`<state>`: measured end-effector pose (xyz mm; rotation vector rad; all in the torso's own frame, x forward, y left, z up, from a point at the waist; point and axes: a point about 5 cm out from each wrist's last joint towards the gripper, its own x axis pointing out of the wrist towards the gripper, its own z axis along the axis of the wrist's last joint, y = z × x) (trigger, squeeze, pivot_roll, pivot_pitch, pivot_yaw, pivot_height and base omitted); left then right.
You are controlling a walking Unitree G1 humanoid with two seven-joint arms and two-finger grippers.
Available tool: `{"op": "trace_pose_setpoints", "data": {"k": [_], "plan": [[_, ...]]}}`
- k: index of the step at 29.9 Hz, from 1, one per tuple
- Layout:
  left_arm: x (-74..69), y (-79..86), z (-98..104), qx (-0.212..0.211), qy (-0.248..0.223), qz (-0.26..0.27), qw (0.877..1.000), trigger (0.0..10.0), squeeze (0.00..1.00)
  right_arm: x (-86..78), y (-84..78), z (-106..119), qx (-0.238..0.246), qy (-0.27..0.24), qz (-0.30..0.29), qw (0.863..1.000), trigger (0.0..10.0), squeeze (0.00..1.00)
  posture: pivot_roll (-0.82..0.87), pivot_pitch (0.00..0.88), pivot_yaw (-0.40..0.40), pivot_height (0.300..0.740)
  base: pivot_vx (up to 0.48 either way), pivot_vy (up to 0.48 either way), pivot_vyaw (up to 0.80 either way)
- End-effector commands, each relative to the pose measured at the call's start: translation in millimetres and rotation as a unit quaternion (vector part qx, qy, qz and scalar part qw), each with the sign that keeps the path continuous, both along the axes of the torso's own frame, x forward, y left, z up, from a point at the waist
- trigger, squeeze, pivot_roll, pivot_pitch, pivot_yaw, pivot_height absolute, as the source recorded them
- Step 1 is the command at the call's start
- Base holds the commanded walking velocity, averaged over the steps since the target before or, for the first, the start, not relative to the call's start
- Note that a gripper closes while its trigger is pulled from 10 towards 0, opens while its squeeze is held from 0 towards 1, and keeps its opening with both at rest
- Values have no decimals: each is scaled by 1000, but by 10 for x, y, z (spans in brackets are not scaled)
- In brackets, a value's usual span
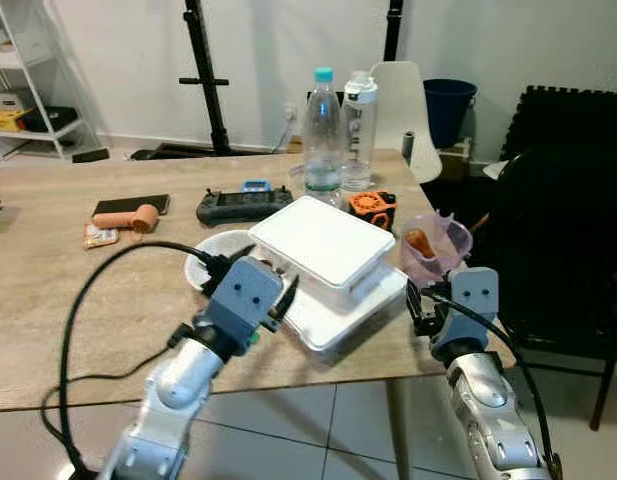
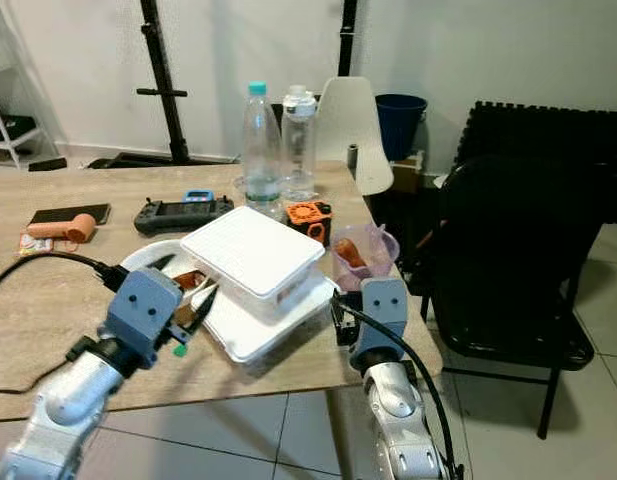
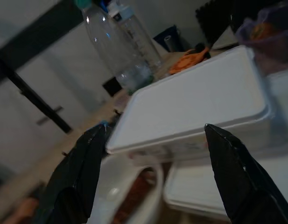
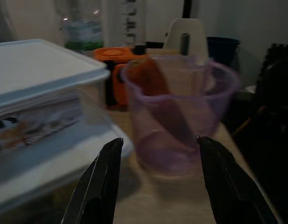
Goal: Restocking fridge
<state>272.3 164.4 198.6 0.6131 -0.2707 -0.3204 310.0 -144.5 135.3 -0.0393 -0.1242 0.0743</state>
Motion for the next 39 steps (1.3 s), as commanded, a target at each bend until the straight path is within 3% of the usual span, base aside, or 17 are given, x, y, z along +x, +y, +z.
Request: {"op": "trace_pose_setpoints", "data": {"k": [1, 2, 3, 5, 6, 9, 10, 11, 16, 22, 24, 27, 39], "plan": [[46, 172, 12, 63, -6, 10, 998, 10000, 0, 2, -74, -39, 0, 12, -12, 1000, 10000, 0, -59, 90, 16, 736, 0, 0, 0], [79, 279, 27, 94, -10, 16, 995, 10000, 0, 16, -119, -14, -2, 9, -17, 1000, 10000, 0, -59, 90, 16, 736, 0, 0, 0], [79, 279, 27, 94, -10, 16, 995, 10000, 0, 16, -119, -14, -2, 9, -17, 1000, 10000, 0, -59, 90, 16, 736, 0, 0, 0], [159, 501, 51, 153, -9, 29, 988, 10000, 0, 42, -199, 42, -7, 2, -23, 1000, 10000, 0, -65, 95, 13, 736, 0, 0, 0], [159, 501, 51, 153, -9, 29, 988, 10000, 0, 42, -199, 42, -7, 2, -23, 1000, 10000, 0, -65, 95, 13, 736, 0, 0, 0], [318, 791, 17, 239, 10, 42, 970, 10000, 0, 74, -293, 142, -18, -11, -28, 999, 10000, 0, -67, 100, 8, 736, 0, 0, 0], [318, 791, 17, 239, 10, 42, 970, 10000, 0, 74, -293, 142, -18, -11, -28, 999, 10000, 0, -67, 100, 8, 736, 0, 0, 0], [390, 903, -30, 279, 23, 45, 959, 10000, 0, 81, -322, 187, -22, -17, -30, 999, 10000, 0, -77, 108, 1, 736, 0, 0, 0], [489, 980, -77, 320, 34, 39, 946, 10000, 0, 85, -340, 221, -24, -21, -30, 999, 10000, 0, -80, 112, -4, 736, 0, 0, 0], [669, 889, -85, 370, 13, 2, 929, 10000, 0, 78, -332, 215, -28, -19, -25, 999, 10000, 0, -86, 121, -18, 736, 0, 0, 0], [745, 818, -84, 395, 1, -21, 919, 10000, 0, 69, -328, 223, -29, -19, -23, 999, 10000, 0, -98, 128, -18, 736, 0, 0, 0], [822, 712, -62, 404, -9, -50, 913, 10000, 0, 61, -340, 241, -30, -20, -23, 999, 10000, 0, -103, 133, -17, 736, 0, 0, 0], [907, 383, -34, 444, -51, -134, 884, 10000, 0, 48, -347, 277, -31, -22, -24, 999, 10000, 0, -104, 170, -19, 736, 0, 0, 0]]}}
